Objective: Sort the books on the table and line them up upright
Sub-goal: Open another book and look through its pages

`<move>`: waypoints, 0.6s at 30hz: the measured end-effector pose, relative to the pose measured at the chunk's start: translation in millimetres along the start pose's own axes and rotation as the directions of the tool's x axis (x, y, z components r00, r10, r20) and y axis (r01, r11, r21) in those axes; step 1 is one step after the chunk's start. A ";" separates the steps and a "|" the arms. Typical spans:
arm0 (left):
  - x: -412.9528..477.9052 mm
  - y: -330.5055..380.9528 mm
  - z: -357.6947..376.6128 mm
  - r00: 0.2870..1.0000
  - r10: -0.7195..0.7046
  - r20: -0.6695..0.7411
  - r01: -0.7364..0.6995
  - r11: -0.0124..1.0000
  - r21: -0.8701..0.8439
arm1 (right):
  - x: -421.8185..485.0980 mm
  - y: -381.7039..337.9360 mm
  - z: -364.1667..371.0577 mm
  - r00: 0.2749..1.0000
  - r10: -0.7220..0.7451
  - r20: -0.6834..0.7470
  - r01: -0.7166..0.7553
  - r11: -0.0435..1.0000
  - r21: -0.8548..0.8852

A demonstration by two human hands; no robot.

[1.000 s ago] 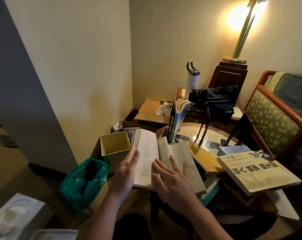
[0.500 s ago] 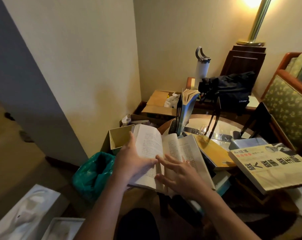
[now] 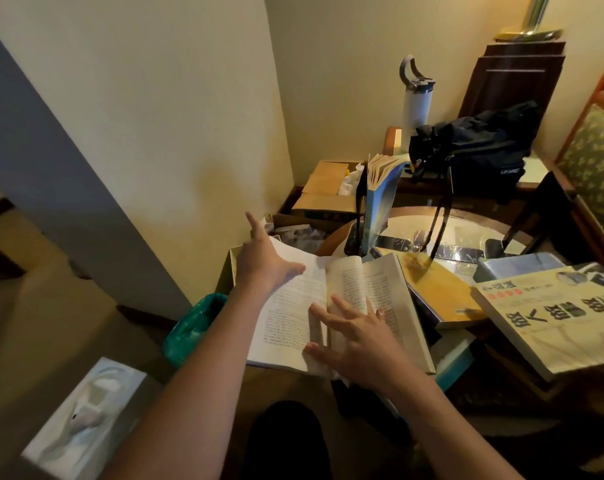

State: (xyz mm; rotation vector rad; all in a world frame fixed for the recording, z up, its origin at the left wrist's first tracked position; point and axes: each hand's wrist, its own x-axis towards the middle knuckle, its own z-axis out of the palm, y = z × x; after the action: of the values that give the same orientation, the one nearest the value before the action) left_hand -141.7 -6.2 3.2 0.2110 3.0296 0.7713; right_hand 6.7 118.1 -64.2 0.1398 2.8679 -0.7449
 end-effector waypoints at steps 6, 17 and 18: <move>-54.4 -36.1 0.4 0.999 -0.030 0.037 0.034 0.993 -0.109 | 1.2 -4.9 4.6 1.000 -0.002 -0.020 0.001 0.999 -0.046; -103.9 -81.5 8.1 0.979 0.197 0.054 -0.179 0.955 -0.235 | -2.2 -5.8 2.7 1.000 -0.002 0.005 0.003 0.999 -0.043; -103.0 -81.9 8.3 0.980 0.193 0.056 -0.174 0.952 -0.251 | -3.5 -5.9 1.2 1.000 -0.001 0.006 0.001 0.999 -0.034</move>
State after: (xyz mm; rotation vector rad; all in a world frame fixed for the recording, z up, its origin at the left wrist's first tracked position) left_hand -49.8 -87.1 -45.7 0.5113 2.8323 1.1111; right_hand 9.4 112.2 -61.7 0.1316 2.8736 -0.6959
